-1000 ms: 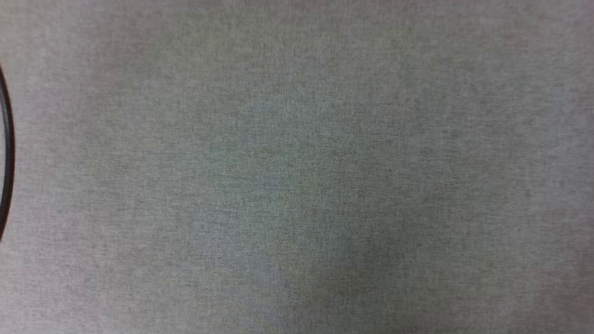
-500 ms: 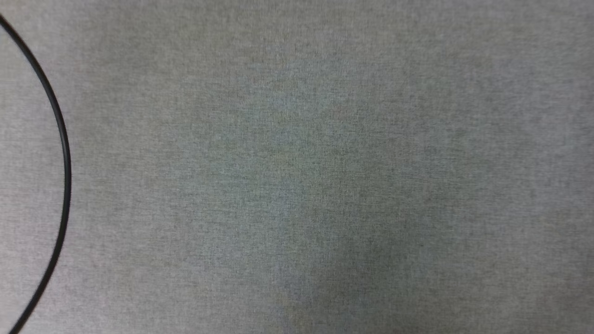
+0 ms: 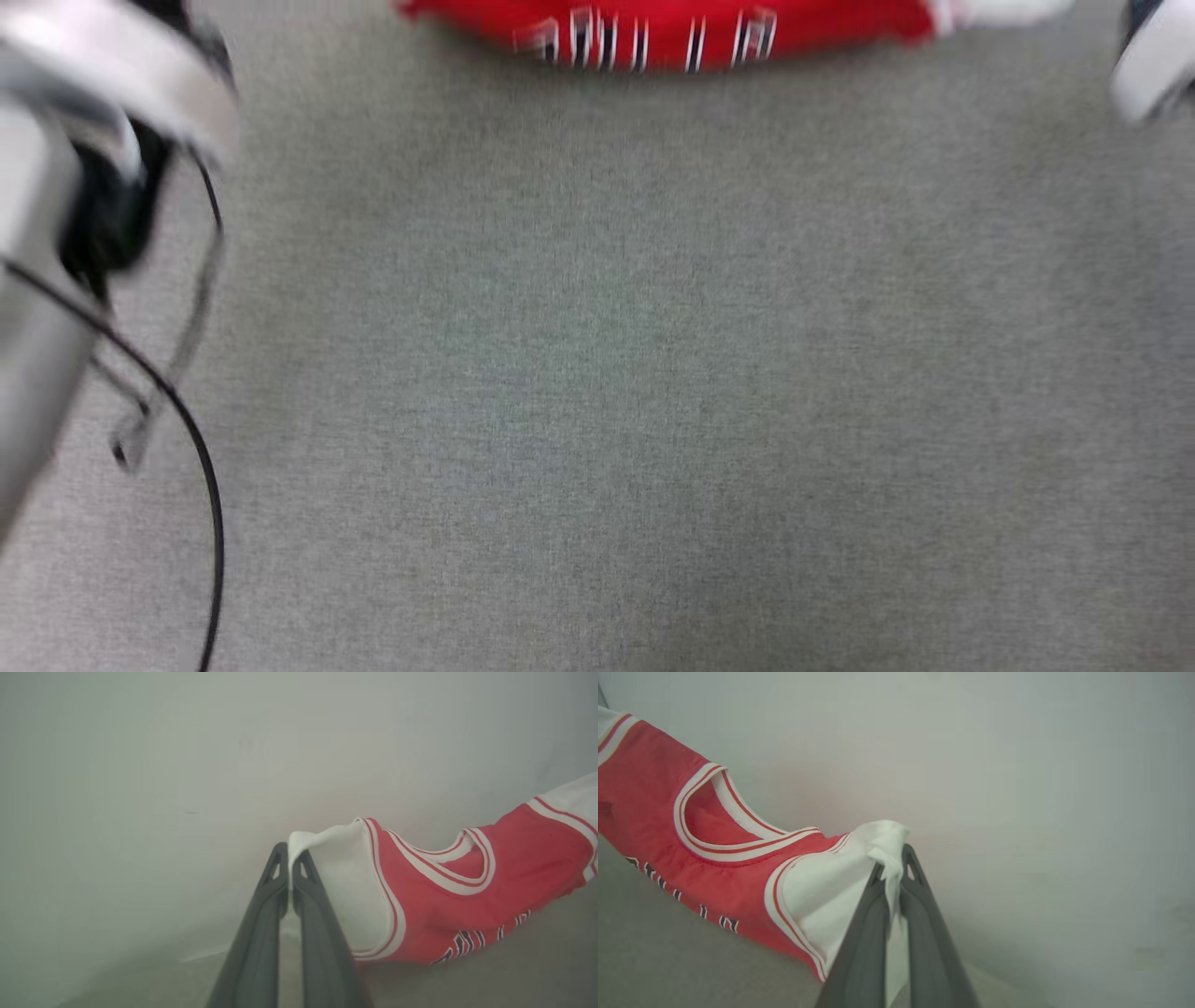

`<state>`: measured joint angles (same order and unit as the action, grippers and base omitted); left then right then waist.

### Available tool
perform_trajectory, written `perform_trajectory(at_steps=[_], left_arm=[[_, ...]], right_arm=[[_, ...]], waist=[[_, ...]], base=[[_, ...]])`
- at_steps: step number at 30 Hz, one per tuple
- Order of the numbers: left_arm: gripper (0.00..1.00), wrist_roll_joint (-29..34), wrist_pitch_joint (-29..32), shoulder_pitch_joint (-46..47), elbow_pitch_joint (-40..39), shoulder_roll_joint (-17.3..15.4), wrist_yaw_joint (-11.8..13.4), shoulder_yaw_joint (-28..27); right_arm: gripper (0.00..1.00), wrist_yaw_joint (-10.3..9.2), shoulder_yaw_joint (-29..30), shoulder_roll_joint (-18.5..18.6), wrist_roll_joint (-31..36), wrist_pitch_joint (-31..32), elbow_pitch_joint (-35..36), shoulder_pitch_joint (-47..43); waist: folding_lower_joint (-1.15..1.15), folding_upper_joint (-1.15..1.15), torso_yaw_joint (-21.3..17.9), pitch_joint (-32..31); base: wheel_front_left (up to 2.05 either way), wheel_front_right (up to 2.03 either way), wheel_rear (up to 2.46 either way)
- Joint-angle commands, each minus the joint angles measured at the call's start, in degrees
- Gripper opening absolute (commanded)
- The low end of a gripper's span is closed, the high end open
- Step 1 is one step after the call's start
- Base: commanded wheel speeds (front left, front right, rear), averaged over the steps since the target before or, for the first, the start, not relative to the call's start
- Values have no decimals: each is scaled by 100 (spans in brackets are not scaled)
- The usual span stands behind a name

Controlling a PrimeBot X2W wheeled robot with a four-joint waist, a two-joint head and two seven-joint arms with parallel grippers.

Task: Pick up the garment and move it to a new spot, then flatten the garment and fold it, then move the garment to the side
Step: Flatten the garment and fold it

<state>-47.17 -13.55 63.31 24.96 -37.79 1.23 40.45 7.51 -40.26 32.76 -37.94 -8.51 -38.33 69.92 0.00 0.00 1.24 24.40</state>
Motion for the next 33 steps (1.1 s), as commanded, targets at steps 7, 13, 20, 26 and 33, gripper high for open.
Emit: perform_trajectory(at_steps=[7,13,20,26,33], left_arm=[[0,-444,-117,-2151,-951,-367,631,-59],[0,-825,-146,-3629,-1383,-461,932,-100],[0,-1059,-172,-4774,-1418,-468,1000,-294],[0,-1050,-175,-5560,-1369,-414,1018,-509],[0,-1215,-176,-6520,-1477,-263,1052,-830]], right_arm=[[0,-5,-174,11,-241,-94,325,-1649],[0,-5,-183,42,-428,-88,500,-2910],[0,-5,-89,103,-634,-139,549,-3975],[0,-5,171,175,-739,-117,586,-4869],[0,-5,499,256,-727,-22,725,-5778]], waist=[[0,0,-133,-795],[0,0,-182,-1263],[0,0,-235,-1684],[0,0,-235,-2022],[0,0,-267,-2316]], base=[[0,0,0],[0,0,0],[0,0,0],[0,0,0],[0,0,0]])
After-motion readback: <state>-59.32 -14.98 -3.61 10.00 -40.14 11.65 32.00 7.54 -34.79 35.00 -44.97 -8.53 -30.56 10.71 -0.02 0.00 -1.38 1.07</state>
